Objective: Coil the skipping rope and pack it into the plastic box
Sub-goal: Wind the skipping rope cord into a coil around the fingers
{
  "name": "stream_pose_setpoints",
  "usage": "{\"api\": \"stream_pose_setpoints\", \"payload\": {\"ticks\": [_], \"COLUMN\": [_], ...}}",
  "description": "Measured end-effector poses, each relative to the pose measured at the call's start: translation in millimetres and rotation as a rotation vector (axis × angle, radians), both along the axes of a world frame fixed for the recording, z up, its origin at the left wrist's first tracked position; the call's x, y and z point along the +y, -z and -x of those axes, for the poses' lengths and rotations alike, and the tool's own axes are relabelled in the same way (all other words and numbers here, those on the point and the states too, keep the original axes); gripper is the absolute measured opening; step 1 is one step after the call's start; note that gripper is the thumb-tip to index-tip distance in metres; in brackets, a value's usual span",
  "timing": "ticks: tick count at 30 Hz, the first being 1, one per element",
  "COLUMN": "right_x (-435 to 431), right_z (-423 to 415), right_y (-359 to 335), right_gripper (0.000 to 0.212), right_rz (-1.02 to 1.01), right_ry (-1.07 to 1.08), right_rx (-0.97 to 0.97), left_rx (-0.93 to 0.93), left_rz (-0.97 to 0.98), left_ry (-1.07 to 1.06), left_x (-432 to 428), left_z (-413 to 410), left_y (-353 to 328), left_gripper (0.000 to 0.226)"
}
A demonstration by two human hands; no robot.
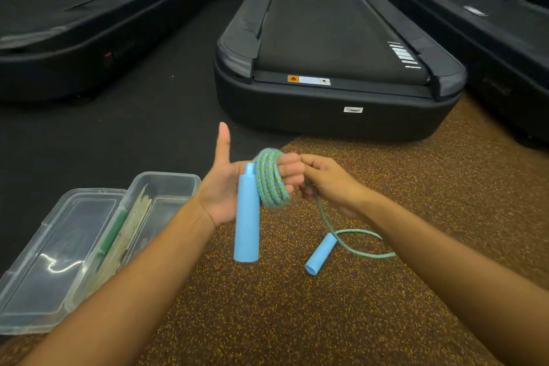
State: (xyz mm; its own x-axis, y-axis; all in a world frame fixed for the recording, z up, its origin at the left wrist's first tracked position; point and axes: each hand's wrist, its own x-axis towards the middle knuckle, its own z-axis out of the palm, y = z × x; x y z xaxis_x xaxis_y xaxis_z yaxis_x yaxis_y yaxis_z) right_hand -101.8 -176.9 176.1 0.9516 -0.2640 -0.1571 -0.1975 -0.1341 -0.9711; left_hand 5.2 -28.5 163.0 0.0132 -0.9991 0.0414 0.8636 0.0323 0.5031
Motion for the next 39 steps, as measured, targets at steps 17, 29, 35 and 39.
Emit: {"api": "stream_pose_setpoints", "payload": {"ticks": [17, 29, 35, 39], "right_x": [34, 29, 19, 14], "right_z": [16, 13, 11, 7], "right_y": [1, -56, -79, -82], "right_gripper": [0.014, 0.026, 0.019, 0.018], "right_rz": [0.662, 1.219, 1.1, 0.993], "right_ry": [-0.418, -0.383, -0.382, -0.359], "right_rx": [0.113, -0.011, -0.055, -0.11], "left_rx": [0.024, -0.296, -0.465, -0.496], "left_rz": [-0.141, -0.465, -0.454, -0.434], "left_ry": [-0.538, -0.282, -0.029, 0.048], "left_x": [16, 9, 3, 0], "left_z": [-25, -10, 4, 11], "left_y": [-4, -8, -9, -10], "left_gripper": [0.105, 0.1, 0.102, 0.1]}}
